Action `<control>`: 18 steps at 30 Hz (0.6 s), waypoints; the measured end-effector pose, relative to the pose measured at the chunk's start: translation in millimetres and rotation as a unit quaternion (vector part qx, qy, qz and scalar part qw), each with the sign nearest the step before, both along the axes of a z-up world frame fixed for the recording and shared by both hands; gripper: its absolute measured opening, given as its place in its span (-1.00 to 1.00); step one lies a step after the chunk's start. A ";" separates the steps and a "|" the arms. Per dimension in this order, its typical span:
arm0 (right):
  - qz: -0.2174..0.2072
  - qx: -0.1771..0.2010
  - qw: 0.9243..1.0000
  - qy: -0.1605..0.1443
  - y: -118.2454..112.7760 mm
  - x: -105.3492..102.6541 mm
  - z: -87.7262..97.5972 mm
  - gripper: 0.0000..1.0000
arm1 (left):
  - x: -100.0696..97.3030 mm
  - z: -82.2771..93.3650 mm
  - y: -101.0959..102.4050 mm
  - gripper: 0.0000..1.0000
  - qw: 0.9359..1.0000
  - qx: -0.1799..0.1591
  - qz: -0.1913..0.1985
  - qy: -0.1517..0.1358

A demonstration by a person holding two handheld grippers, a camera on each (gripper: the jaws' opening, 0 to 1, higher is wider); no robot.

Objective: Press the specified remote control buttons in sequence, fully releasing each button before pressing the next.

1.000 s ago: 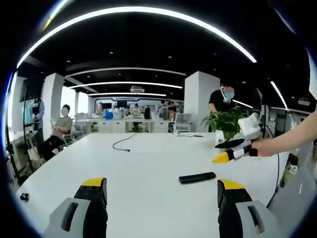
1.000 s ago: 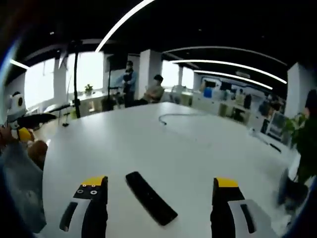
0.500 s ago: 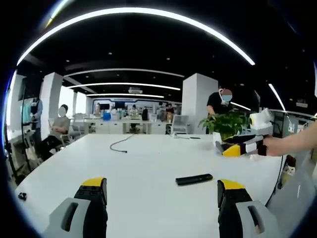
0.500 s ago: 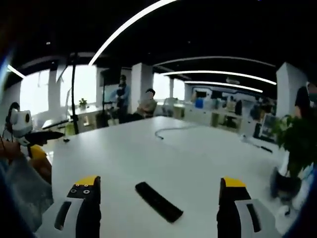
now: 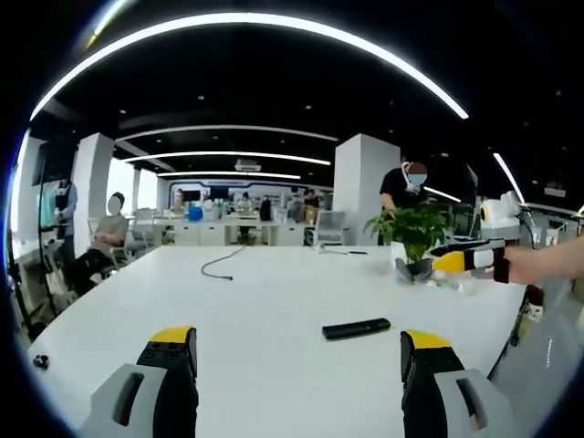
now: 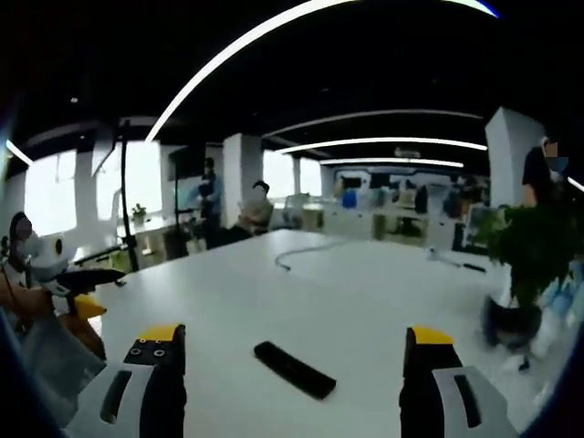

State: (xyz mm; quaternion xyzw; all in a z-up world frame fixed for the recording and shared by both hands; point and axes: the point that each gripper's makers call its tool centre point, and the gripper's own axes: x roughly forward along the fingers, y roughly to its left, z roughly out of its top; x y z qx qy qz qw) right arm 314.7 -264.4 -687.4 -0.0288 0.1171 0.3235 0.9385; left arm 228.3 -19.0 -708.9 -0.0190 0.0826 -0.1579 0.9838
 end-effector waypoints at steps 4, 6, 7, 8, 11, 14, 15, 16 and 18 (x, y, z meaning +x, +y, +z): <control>-0.008 0.005 1.000 -0.003 -5.1 -10.0 3.7 0.98 | -0.2 -0.3 0.3 0.92 1.000 0.001 0.001 0.000; -0.013 0.009 1.000 -0.006 -8.1 -15.5 5.5 0.98 | -0.3 -0.5 0.1 0.92 1.000 0.001 0.001 0.001; -0.015 0.010 1.000 -0.006 -9.2 -17.2 5.5 0.98 | -0.3 -0.7 0.0 0.92 1.000 0.001 0.000 0.001; -0.020 0.008 1.000 -0.005 -13.4 -18.1 4.1 0.98 | -0.4 -0.9 -0.3 0.92 1.000 0.002 -0.001 0.001; -0.028 0.019 0.999 0.001 -18.4 -23.1 3.0 0.98 | -0.6 -1.8 -1.1 0.92 1.000 0.004 -0.001 0.003; -0.031 0.015 0.999 0.004 -20.7 -31.6 -2.9 0.98 | -0.5 -2.5 -0.7 0.92 1.000 0.005 0.000 0.005; -0.031 0.011 0.999 0.005 -21.0 -33.7 -5.0 0.98 | -0.5 -2.7 -0.7 0.92 1.000 0.005 0.000 0.006; -0.032 0.008 0.999 0.006 -21.5 -36.8 -7.9 0.98 | -0.6 -2.9 -0.8 0.92 1.000 0.005 0.000 0.006; -0.033 0.011 0.999 0.009 -24.9 -41.2 -11.5 0.98 | -0.6 -3.6 -1.0 0.92 1.000 0.006 0.000 0.008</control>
